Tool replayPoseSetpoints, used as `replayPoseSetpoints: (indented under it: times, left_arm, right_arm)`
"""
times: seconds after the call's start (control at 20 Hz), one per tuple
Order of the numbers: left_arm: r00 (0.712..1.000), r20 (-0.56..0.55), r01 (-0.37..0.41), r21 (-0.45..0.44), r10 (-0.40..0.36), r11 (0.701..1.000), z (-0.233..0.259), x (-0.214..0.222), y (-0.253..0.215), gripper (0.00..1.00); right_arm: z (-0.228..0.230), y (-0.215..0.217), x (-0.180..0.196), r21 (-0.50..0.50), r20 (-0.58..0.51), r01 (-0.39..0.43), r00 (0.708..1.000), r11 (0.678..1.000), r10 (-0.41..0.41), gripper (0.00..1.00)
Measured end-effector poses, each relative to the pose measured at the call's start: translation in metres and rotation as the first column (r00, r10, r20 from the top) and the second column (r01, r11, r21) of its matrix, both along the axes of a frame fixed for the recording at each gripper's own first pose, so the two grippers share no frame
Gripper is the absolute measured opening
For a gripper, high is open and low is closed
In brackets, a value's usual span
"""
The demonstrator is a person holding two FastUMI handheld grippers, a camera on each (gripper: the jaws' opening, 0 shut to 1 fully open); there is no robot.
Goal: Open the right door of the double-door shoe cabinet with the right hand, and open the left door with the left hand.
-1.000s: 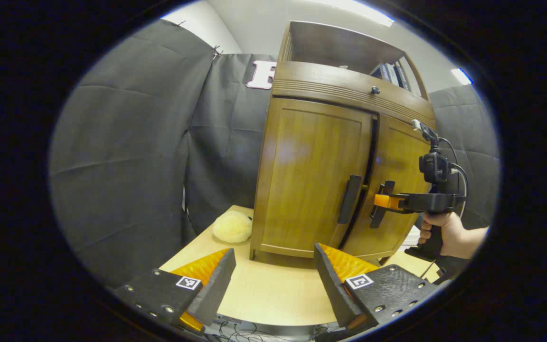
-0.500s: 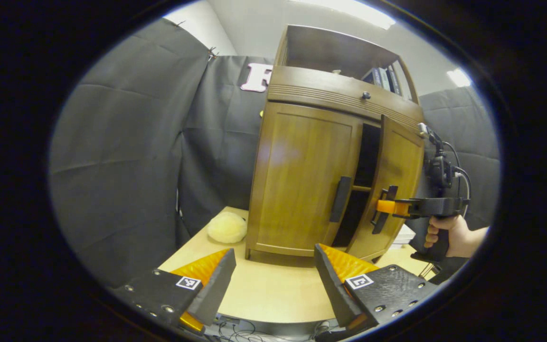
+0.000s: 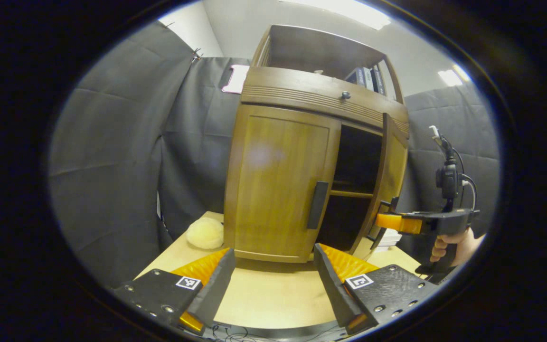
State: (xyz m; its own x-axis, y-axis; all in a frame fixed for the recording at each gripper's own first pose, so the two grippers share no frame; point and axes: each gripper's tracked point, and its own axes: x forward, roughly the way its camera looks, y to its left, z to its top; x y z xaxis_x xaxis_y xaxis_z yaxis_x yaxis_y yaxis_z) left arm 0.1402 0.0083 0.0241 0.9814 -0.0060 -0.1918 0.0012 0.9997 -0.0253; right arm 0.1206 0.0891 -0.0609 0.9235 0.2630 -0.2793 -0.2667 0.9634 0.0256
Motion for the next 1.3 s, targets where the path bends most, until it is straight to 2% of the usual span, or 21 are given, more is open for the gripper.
replayPoseSetpoints:
  times: [0.25,0.3,0.55,0.95,1.05,1.3]
  left_arm:
    - [0.999,0.026,-0.027,0.010,0.027,1.000,0.025,0.023,-0.011,0.94]
    - [0.999,0.031,-0.027,0.012,0.027,1.000,0.028,0.027,-0.014,0.94]
    - [0.998,0.036,-0.060,0.042,0.058,0.997,0.035,0.036,-0.017,0.94]
    - [0.996,0.047,-0.075,0.058,0.072,0.995,0.040,0.045,-0.030,0.94]
    - [0.996,0.053,-0.070,0.062,0.067,0.996,0.038,0.043,-0.034,0.94]
    - [0.999,0.030,-0.040,0.069,0.038,0.997,0.043,0.047,-0.039,0.94]
  right_arm:
    - [0.001,-0.007,-0.005,-0.001,0.004,-0.076,0.997,0.997,0.076,0.14]
    - [0.002,-0.009,-0.009,0.002,0.009,-0.091,0.996,0.996,0.091,0.10]
    - [0.002,-0.022,-0.022,0.009,0.014,-0.148,0.989,0.989,0.148,0.12]
    - [0.001,-0.067,-0.040,0.020,0.043,-0.191,0.981,0.981,0.190,0.10]
    - [-0.001,-0.081,-0.045,0.030,0.051,-0.201,0.979,0.979,0.200,0.12]
    - [0.002,-0.105,-0.048,0.052,0.062,-0.185,0.981,0.981,0.181,0.11]
